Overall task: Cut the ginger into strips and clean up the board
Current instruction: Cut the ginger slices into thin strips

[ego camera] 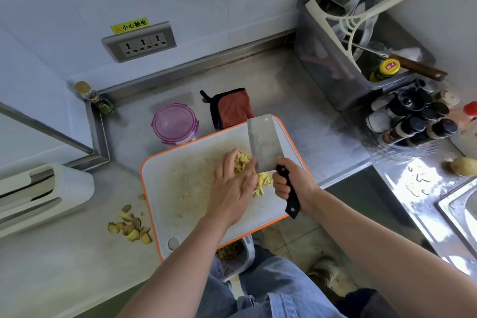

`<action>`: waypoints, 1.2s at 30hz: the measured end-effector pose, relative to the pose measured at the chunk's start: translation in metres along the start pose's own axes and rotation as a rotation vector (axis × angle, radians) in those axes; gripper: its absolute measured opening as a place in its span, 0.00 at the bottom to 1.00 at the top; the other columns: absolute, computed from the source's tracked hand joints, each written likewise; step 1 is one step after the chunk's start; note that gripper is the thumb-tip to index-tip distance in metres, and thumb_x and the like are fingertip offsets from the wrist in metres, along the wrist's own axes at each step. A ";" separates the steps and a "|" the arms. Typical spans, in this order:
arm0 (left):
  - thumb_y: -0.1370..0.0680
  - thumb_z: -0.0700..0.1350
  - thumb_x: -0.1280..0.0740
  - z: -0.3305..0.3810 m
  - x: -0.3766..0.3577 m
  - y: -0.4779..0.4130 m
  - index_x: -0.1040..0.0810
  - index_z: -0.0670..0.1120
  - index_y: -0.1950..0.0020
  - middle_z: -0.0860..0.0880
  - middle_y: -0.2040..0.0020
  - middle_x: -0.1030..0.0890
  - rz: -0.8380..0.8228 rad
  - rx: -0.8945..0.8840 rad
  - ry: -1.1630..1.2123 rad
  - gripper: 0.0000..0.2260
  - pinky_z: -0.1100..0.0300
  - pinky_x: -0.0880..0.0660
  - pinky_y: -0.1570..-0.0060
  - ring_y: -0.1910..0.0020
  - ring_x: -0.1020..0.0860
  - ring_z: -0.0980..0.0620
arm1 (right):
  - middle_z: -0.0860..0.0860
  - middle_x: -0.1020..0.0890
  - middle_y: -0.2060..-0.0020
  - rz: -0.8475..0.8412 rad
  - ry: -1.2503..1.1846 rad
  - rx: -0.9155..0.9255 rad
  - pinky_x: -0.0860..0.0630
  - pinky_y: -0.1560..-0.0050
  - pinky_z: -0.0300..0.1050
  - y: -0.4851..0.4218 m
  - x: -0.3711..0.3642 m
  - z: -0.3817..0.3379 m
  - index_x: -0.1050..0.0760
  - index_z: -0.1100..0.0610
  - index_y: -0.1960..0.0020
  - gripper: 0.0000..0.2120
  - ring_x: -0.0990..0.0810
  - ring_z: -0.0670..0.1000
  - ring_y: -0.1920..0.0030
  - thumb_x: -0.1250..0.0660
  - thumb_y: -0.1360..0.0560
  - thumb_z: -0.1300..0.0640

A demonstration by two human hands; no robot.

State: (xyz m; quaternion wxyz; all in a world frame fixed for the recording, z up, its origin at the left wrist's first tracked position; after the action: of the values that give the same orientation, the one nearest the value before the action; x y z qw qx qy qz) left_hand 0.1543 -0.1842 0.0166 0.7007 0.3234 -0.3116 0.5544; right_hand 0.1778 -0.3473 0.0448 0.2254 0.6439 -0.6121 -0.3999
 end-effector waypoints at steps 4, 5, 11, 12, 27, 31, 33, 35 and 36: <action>0.24 0.66 0.64 -0.003 0.000 0.001 0.47 0.59 0.21 0.52 0.21 0.57 -0.005 0.075 -0.027 0.32 0.54 0.58 0.27 0.24 0.58 0.53 | 0.50 0.37 0.77 0.010 0.024 0.002 0.41 0.79 0.38 0.002 0.001 0.000 0.40 0.55 0.69 0.21 0.41 0.48 0.78 0.44 0.19 0.49; 0.23 0.65 0.64 0.000 0.001 0.000 0.47 0.61 0.22 0.52 0.21 0.56 -0.027 0.035 -0.029 0.30 0.53 0.57 0.27 0.24 0.58 0.52 | 0.50 0.37 0.77 0.008 0.036 0.008 0.41 0.79 0.38 0.002 0.001 0.000 0.40 0.55 0.68 0.20 0.40 0.48 0.78 0.44 0.19 0.50; 0.24 0.66 0.66 0.004 0.011 -0.012 0.41 0.55 0.22 0.48 0.21 0.53 0.060 0.226 -0.086 0.35 0.49 0.55 0.26 0.23 0.55 0.48 | 0.51 0.35 0.76 -0.052 0.156 0.016 0.39 0.79 0.40 0.006 0.000 -0.001 0.38 0.56 0.64 0.16 0.39 0.48 0.79 0.43 0.19 0.52; 0.25 0.65 0.66 0.005 0.014 -0.014 0.43 0.56 0.22 0.48 0.21 0.53 0.079 0.211 -0.092 0.35 0.49 0.54 0.26 0.23 0.55 0.47 | 0.51 0.35 0.77 -0.077 0.180 0.014 0.39 0.79 0.40 0.008 0.000 -0.002 0.38 0.56 0.65 0.17 0.39 0.48 0.79 0.43 0.19 0.52; 0.22 0.66 0.48 0.018 0.024 -0.032 0.22 0.51 0.44 0.47 0.51 0.18 0.125 0.523 0.717 0.24 0.48 0.25 0.45 0.50 0.20 0.46 | 0.54 0.18 0.57 0.223 1.148 0.612 0.25 0.64 0.45 -0.003 -0.011 -0.002 0.28 0.52 0.34 0.19 0.20 0.56 0.60 0.38 0.25 0.60; 0.19 0.46 0.40 0.023 0.027 -0.039 0.25 0.37 0.49 0.39 0.51 0.20 0.239 0.596 0.632 0.12 0.52 0.31 0.52 0.49 0.23 0.40 | 0.54 0.17 0.50 0.146 1.469 0.821 0.25 0.59 0.48 -0.009 -0.021 0.011 0.38 0.47 0.26 0.27 0.20 0.59 0.53 0.39 0.23 0.54; 0.20 0.39 0.41 0.013 0.028 -0.037 0.29 0.37 0.55 0.39 0.57 0.24 0.309 0.661 0.598 0.07 0.53 0.35 0.56 0.53 0.25 0.38 | 0.51 0.19 0.51 0.089 1.431 0.895 0.27 0.58 0.48 -0.005 -0.023 0.009 0.33 0.48 0.28 0.24 0.22 0.56 0.51 0.42 0.23 0.47; 0.20 0.38 0.41 0.006 0.031 -0.032 0.33 0.39 0.60 0.44 0.62 0.28 0.321 0.685 0.620 0.09 0.54 0.37 0.58 0.57 0.28 0.40 | 0.51 0.24 0.50 0.107 1.301 0.965 0.27 0.52 0.50 -0.006 -0.022 0.002 0.26 0.48 0.33 0.24 0.27 0.53 0.47 0.48 0.23 0.42; 0.20 0.37 0.41 0.004 0.032 -0.030 0.33 0.41 0.63 0.46 0.64 0.29 0.322 0.688 0.648 0.10 0.54 0.37 0.59 0.59 0.28 0.42 | 0.51 0.27 0.46 0.110 1.255 0.981 0.28 0.46 0.51 -0.010 -0.021 0.000 0.25 0.47 0.34 0.24 0.30 0.53 0.43 0.50 0.22 0.41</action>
State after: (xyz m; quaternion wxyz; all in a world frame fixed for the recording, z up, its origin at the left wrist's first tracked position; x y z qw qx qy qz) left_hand 0.1895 -0.1743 0.0410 0.5195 0.2948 0.0770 0.7983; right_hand 0.1851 -0.3252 0.0421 0.2381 0.7435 -0.5081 0.3637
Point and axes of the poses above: each hand's wrist, its own y-axis away from the middle knuckle, its own x-axis out of the back of the hand, z = x × y, the point moved 2 cm from there along -y, towards the middle knuckle
